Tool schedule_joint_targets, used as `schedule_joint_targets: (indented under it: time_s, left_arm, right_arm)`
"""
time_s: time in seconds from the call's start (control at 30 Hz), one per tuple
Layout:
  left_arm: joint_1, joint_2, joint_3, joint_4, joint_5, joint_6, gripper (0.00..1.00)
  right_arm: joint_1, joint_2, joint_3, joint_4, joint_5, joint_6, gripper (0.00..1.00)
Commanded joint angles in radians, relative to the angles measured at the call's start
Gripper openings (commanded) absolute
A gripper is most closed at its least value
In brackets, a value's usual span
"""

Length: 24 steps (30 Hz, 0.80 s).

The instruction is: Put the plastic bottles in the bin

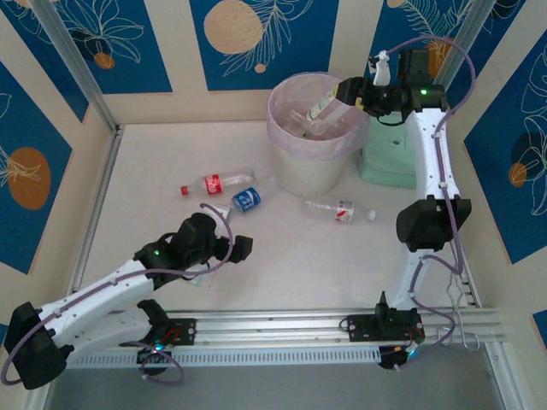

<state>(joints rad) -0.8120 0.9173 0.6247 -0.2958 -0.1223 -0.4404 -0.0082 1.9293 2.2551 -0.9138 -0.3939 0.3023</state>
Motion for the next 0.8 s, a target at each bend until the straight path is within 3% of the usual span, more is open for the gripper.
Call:
schedule_joint_targets:
  time_s: [0.0, 0.23, 0.47, 0.77]
  left_arm:
    - [0.010, 0.014, 0.025, 0.037, 0.026, -0.004, 0.99]
    - [0.011, 0.049, 0.037, 0.064, 0.047, -0.003, 0.99]
    - [0.012, 0.044, 0.040, 0.053, 0.052, -0.011, 0.98]
    - [0.012, 0.031, 0.040, 0.041, 0.046, -0.017, 0.98]
  right_arm:
    - [-0.001, -0.095, 0.038, -0.068, 0.092, -0.056, 0.80]
    - [0.043, -0.122, 0.046, -0.086, 0.215, -0.121, 0.65]
    - [0.084, -0.013, 0.100, -0.058, 0.258, -0.132, 0.53]
    - [0.150, 0.188, 0.177, -0.029, 0.330, -0.123, 0.49]
